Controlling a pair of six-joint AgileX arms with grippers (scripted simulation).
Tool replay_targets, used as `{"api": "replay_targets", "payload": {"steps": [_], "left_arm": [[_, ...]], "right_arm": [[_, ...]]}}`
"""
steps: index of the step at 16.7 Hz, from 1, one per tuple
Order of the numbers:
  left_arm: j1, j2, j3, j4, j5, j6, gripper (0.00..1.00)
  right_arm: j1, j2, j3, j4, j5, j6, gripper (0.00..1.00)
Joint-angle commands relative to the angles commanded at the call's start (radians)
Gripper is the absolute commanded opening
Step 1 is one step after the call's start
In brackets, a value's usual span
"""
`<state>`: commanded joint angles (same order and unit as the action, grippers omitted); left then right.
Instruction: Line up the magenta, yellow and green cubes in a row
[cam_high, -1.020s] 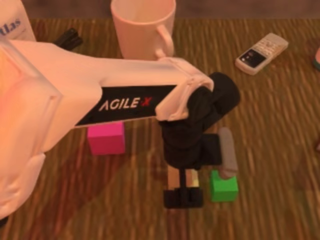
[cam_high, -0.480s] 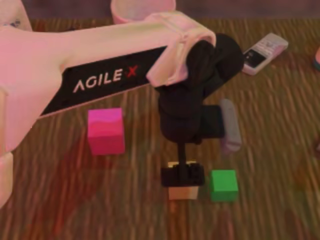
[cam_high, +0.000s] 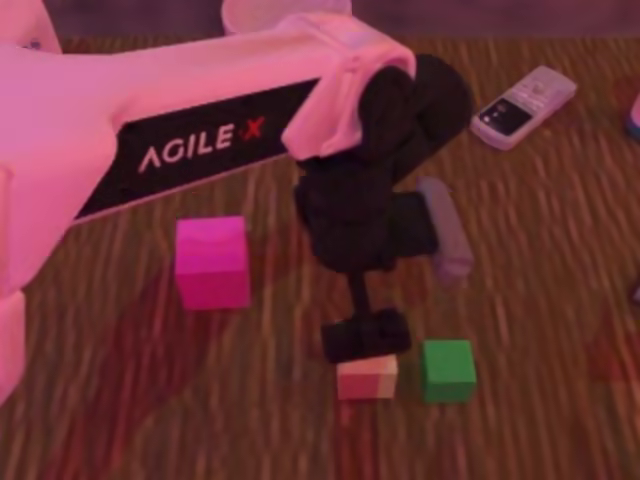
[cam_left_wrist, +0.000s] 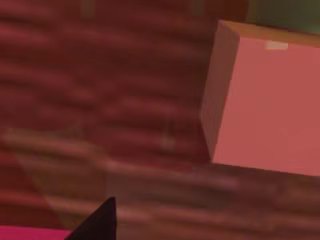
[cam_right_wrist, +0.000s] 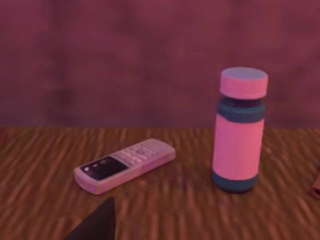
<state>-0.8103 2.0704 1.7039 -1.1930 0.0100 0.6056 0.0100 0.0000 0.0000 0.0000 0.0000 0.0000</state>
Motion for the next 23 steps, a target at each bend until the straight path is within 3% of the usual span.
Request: {"api": "replay_targets", "payload": {"steps": [4, 10, 13, 17, 23], "left_arm": [[0.092, 0.013, 0.014, -0.008, -0.002, -0.253, 1.0], [0.263, 0.031, 0.022, -0.023, -0.003, -0.779, 1.0], [0.338, 0.03, 0.025, -0.023, -0.005, -0.978, 1.0], [0.392, 0.021, 0.025, -0.016, -0.008, -1.094, 1.0], [0.391, 0.026, 0.013, 0.0, -0.008, -1.097, 1.0]], "right_arm": [[0.0, 0.0, 0.0, 0.0, 0.0, 0.0, 1.0], [0.0, 0.0, 0.0, 0.0, 0.0, 0.0, 1.0], [0.0, 0.0, 0.0, 0.0, 0.0, 0.0, 1.0], [0.0, 0.0, 0.0, 0.0, 0.0, 0.0, 1.0], [0.0, 0.0, 0.0, 0.0, 0.0, 0.0, 1.0]]}}
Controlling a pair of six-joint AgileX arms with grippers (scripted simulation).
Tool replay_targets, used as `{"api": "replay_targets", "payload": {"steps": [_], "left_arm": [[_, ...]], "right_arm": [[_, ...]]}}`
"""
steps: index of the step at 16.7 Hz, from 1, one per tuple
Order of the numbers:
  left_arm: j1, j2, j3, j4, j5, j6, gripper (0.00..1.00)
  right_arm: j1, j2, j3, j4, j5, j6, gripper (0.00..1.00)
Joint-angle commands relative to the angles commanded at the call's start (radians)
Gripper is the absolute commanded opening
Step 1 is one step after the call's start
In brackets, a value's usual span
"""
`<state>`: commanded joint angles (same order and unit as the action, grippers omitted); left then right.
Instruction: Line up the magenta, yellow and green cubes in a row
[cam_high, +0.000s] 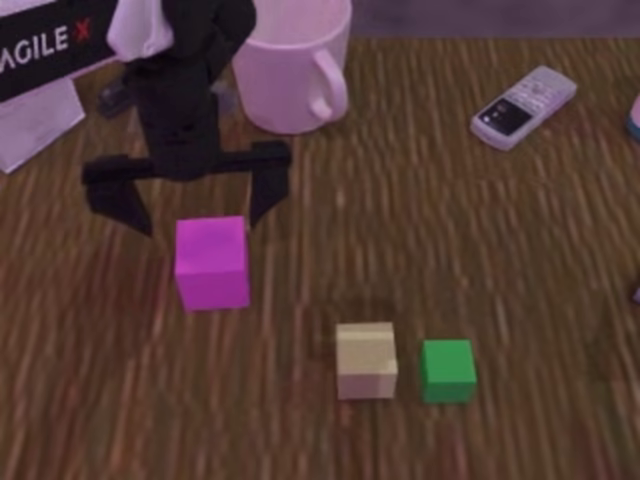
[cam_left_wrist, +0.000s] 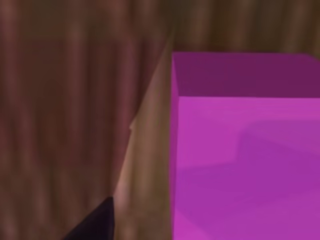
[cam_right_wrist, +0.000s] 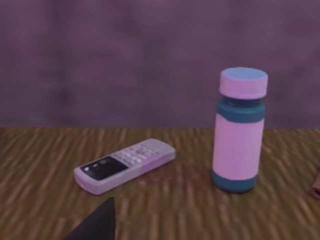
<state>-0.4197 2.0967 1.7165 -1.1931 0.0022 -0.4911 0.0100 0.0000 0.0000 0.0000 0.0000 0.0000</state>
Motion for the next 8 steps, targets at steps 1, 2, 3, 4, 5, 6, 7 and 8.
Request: {"api": "replay_targets", "payload": {"steps": [1, 2, 3, 4, 5, 6, 7, 8], "left_arm": [[0.001, 0.006, -0.015, 0.022, 0.0, 0.0, 1.0], [0.002, 0.014, -0.035, 0.051, 0.0, -0.001, 1.0], [0.003, 0.024, -0.059, 0.085, 0.0, 0.0, 1.0], [0.004, 0.036, -0.084, 0.123, 0.0, 0.0, 1.0], [0.004, 0.048, -0.111, 0.162, 0.0, 0.001, 1.0], [0.004, 0.06, -0.137, 0.201, 0.0, 0.002, 1.0], [0.004, 0.072, -0.161, 0.236, 0.001, 0.002, 1.0], [0.005, 0.081, -0.181, 0.266, 0.001, 0.002, 1.0]], "right_arm": [[0.0, 0.0, 0.0, 0.0, 0.0, 0.0, 1.0], [0.0, 0.0, 0.0, 0.0, 0.0, 0.0, 1.0], [0.0, 0.0, 0.0, 0.0, 0.0, 0.0, 1.0], [0.0, 0.0, 0.0, 0.0, 0.0, 0.0, 1.0], [0.0, 0.0, 0.0, 0.0, 0.0, 0.0, 1.0], [0.0, 0.0, 0.0, 0.0, 0.0, 0.0, 1.0], [0.0, 0.0, 0.0, 0.0, 0.0, 0.0, 1.0], [0.0, 0.0, 0.0, 0.0, 0.0, 0.0, 1.0]]}}
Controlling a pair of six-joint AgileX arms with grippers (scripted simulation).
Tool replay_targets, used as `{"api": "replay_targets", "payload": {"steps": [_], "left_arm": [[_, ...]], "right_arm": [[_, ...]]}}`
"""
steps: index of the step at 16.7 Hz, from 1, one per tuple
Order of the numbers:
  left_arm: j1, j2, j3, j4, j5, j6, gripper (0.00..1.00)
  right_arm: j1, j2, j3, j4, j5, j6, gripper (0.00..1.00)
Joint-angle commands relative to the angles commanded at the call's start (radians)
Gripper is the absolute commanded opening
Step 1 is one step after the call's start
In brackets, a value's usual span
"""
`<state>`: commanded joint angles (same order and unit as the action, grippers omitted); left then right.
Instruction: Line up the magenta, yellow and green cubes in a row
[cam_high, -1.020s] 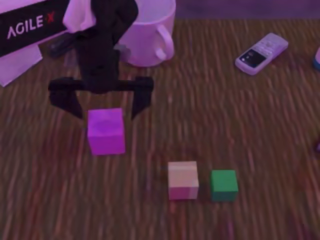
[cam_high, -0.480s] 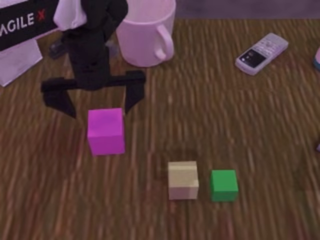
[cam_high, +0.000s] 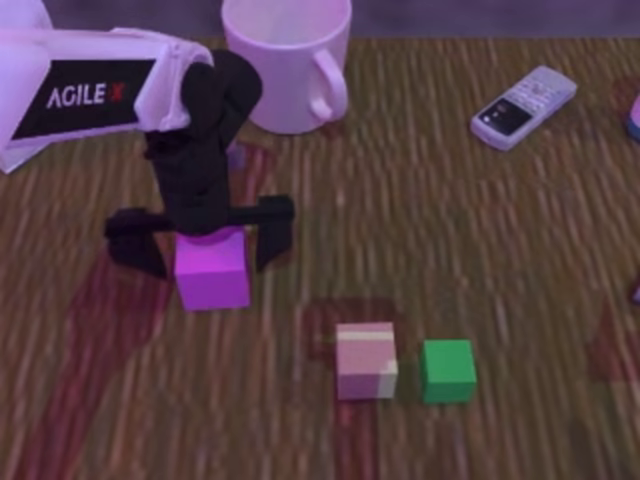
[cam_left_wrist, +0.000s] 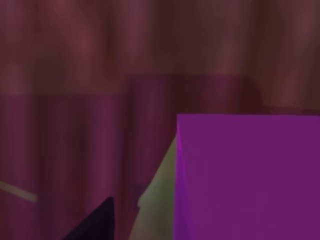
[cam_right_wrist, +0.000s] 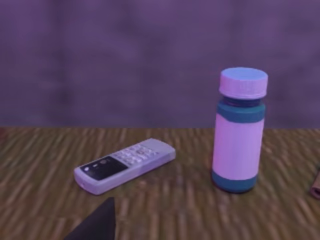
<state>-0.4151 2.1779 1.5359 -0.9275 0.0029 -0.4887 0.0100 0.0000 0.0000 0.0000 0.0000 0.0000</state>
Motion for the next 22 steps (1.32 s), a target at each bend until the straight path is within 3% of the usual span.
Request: {"api": "replay_targets", "payload": {"steps": [6, 19, 22], "left_arm": [[0.0, 0.011, -0.023, 0.032, 0.0, 0.0, 1.0], [0.0, 0.011, -0.023, 0.032, 0.0, 0.0, 0.02], [0.0, 0.011, -0.023, 0.032, 0.0, 0.0, 0.0]], "right_arm": [[0.0, 0.0, 0.0, 0.0, 0.0, 0.0, 1.0], [0.0, 0.0, 0.0, 0.0, 0.0, 0.0, 1.0], [0.0, 0.0, 0.0, 0.0, 0.0, 0.0, 1.0]]}}
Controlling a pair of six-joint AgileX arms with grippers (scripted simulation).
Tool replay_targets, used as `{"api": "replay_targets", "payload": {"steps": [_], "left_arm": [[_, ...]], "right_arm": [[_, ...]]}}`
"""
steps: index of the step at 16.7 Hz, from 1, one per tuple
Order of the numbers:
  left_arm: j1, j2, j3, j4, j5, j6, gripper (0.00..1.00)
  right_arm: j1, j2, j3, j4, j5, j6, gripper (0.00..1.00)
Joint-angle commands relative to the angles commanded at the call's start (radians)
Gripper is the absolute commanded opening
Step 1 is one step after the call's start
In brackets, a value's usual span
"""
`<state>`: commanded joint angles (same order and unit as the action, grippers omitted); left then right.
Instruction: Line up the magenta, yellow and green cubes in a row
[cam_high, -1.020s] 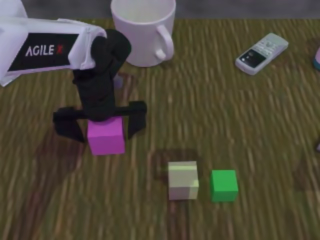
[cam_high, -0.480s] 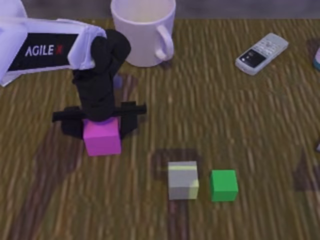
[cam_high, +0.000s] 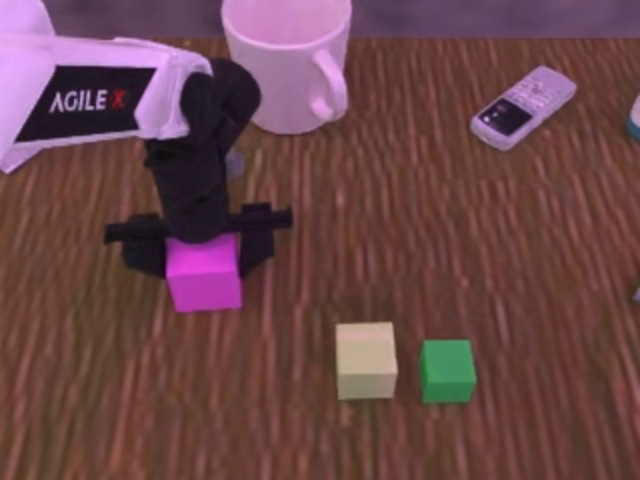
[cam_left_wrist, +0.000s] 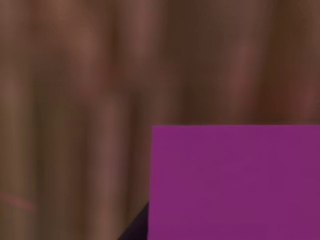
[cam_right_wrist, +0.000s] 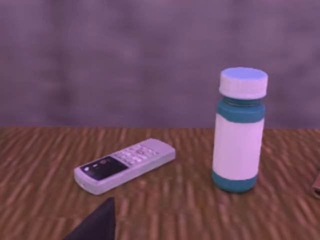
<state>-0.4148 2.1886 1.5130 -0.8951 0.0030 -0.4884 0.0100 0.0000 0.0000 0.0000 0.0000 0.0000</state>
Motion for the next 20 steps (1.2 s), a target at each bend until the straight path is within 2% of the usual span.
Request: {"api": "replay_targets", "payload": {"steps": [7, 14, 20], "left_arm": [[-0.001, -0.01, 0.004, -0.008, -0.002, 0.002, 0.0], [0.013, -0.079, 0.144, -0.226, -0.003, 0.001, 0.0], [0.009, -0.091, 0.155, -0.244, -0.003, 0.0, 0.0]], "right_arm": [[0.0, 0.0, 0.0, 0.0, 0.0, 0.0, 1.0], [0.0, 0.0, 0.0, 0.0, 0.0, 0.0, 1.0], [0.0, 0.0, 0.0, 0.0, 0.0, 0.0, 1.0]]}}
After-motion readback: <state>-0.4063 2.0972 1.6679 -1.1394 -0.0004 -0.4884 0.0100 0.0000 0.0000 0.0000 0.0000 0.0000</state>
